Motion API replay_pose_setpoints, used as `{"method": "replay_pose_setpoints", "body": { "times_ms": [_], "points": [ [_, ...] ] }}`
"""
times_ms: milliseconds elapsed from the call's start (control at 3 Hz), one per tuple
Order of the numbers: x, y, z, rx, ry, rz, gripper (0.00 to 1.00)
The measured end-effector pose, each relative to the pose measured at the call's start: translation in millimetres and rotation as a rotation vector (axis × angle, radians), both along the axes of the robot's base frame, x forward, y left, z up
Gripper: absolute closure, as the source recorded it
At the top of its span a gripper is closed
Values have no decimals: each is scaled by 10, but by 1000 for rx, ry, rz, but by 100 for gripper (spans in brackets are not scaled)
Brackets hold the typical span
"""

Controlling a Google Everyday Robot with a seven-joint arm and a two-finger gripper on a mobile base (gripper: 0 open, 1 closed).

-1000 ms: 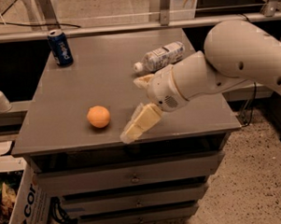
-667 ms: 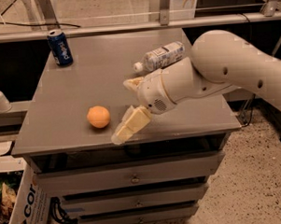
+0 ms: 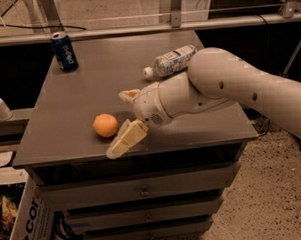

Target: Move orange near pepsi can

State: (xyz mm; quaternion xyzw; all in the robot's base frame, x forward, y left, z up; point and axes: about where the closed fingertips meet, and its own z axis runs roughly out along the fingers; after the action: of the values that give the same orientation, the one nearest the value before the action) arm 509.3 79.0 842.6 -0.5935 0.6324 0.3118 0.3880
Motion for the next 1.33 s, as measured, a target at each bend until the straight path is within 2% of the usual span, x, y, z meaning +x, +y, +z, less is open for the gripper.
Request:
{"method": "replay_pose_setpoints", "body": {
  "times_ms": [667,1000,1333],
  "points": [
    [11,98,-51,18,-2,13,0],
    [-11,253,-188,45,29,19,18],
    [-37,369,-278,67,54,20,41]
  ]
}}
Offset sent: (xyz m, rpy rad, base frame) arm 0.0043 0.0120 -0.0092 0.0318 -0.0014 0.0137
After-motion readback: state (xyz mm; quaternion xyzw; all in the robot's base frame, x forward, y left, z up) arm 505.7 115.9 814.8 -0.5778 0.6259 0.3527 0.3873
